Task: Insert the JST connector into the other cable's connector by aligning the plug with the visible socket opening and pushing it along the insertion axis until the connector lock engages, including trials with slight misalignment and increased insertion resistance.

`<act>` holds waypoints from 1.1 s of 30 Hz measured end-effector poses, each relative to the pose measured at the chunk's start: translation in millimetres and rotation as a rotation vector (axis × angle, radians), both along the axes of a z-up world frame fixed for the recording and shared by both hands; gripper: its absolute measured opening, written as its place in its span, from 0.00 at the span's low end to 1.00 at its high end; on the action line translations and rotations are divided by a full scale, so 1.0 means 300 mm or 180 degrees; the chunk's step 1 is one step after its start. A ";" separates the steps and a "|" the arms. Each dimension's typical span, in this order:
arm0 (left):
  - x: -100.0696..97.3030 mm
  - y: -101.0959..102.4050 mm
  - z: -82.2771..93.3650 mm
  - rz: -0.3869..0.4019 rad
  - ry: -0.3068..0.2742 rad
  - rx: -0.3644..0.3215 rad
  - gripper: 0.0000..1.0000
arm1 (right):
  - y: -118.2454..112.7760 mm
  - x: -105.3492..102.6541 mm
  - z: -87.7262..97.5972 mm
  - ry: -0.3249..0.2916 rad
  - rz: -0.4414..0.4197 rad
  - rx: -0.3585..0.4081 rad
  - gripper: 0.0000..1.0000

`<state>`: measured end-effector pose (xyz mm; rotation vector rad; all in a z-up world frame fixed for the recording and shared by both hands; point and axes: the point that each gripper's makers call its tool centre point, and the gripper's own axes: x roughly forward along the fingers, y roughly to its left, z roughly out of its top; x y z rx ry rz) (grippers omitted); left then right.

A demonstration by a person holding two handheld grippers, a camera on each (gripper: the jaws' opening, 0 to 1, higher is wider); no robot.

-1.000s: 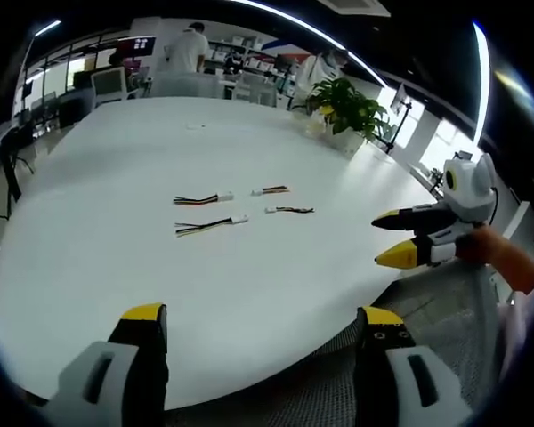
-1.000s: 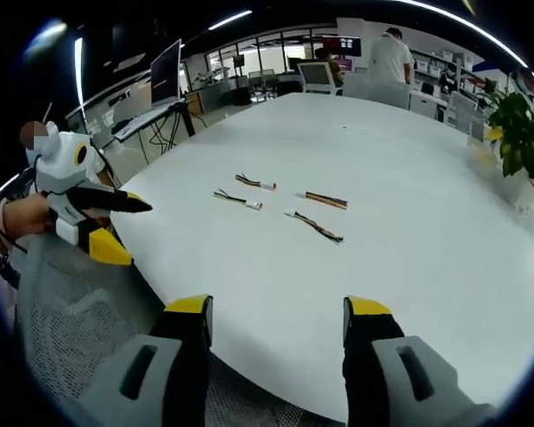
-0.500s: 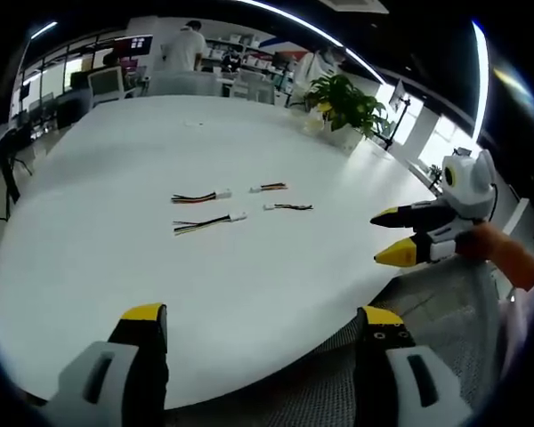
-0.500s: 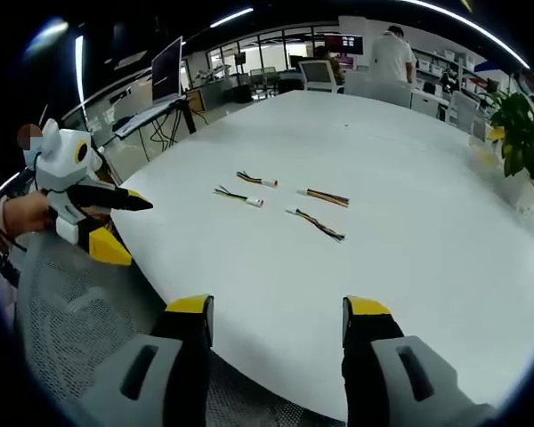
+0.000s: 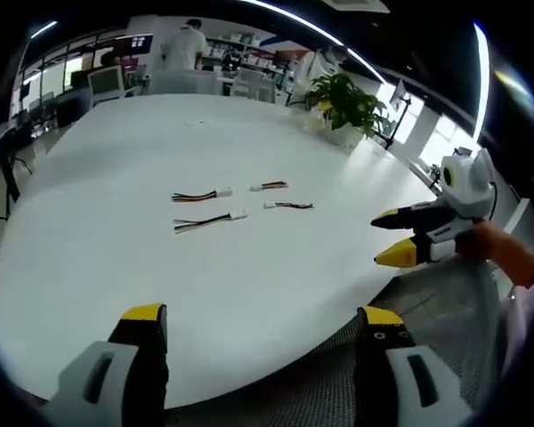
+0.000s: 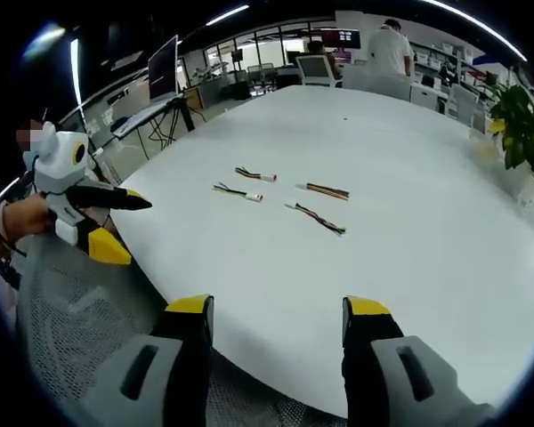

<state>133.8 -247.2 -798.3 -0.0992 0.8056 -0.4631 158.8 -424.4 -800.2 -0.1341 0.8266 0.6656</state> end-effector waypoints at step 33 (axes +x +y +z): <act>0.062 -0.002 0.100 -0.0079 -0.0237 0.0004 0.81 | -0.009 0.047 0.071 -0.0120 0.0170 0.0022 0.50</act>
